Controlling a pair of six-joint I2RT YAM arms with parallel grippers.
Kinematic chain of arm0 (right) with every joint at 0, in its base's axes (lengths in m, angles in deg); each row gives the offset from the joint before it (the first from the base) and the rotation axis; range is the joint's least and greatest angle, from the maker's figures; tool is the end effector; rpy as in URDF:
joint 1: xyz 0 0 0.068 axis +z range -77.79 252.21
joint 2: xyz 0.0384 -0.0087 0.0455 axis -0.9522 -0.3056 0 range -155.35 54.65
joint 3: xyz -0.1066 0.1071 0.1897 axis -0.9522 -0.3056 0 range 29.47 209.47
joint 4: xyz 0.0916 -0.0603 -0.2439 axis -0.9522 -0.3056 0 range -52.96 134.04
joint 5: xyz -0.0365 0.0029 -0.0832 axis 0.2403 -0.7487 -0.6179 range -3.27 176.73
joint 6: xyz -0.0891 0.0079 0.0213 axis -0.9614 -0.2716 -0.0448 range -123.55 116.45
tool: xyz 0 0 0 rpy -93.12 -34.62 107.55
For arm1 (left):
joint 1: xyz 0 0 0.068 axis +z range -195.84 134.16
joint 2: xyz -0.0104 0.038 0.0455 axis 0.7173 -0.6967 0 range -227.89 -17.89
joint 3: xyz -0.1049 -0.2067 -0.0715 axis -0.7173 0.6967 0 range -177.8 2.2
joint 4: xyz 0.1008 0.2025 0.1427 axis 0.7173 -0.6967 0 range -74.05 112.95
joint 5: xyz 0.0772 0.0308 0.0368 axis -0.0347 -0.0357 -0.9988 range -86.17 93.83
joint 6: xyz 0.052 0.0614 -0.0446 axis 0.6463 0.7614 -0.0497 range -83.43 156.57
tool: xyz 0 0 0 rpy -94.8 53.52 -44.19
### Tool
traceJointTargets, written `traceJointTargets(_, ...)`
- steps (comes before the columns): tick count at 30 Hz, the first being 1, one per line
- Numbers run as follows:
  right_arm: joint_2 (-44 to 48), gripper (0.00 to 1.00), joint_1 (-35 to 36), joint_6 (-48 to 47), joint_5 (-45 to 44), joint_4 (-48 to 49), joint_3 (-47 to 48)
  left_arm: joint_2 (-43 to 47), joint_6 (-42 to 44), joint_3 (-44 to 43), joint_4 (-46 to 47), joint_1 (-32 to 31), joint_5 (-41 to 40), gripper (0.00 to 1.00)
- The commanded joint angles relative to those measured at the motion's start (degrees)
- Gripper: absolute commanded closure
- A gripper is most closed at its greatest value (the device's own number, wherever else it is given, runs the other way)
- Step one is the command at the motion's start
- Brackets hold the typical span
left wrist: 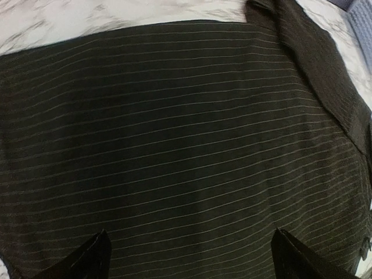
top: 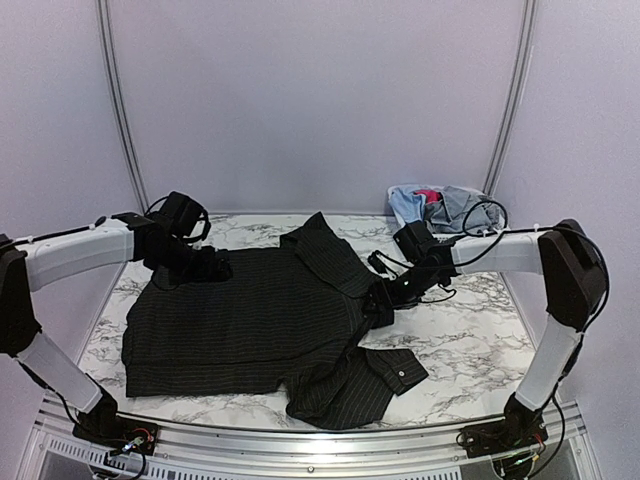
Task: Fold and stack the mixed laundry pile
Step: Smooth out the flattened shirt at the center of the board.
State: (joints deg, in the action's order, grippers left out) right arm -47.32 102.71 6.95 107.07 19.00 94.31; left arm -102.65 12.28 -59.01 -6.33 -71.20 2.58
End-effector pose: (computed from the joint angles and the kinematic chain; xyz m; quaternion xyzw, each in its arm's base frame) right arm 0.3090 0.2154 0.1032 -0.2078 0.9335 0.2434 0.1617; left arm 0.3150 -0.1473 0.1750 0.0054 0.9478 -0.1244 0.2936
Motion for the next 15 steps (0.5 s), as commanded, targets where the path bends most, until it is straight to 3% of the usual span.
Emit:
traceJointTargets(1, 2.0, 0.30, -3.7, 0.1, -2.8, 0.5, -3.0, -6.7, 2.8, -7.1, 5.9, -4.6, 2.0, 0.01)
traceJointTargets(7, 4.2, 0.33, -10.6, -3.1, -6.1, -3.1, -3.3, -11.2, 2.5, -12.1, 6.0, -5.7, 2.0, 0.01)
traceJointTargets(15, 7.8, 0.36, -7.6, 0.8, 0.6, -2.1, 6.1, -8.7, 3.4, -9.3, 6.0, -5.7, -0.5, 0.01)
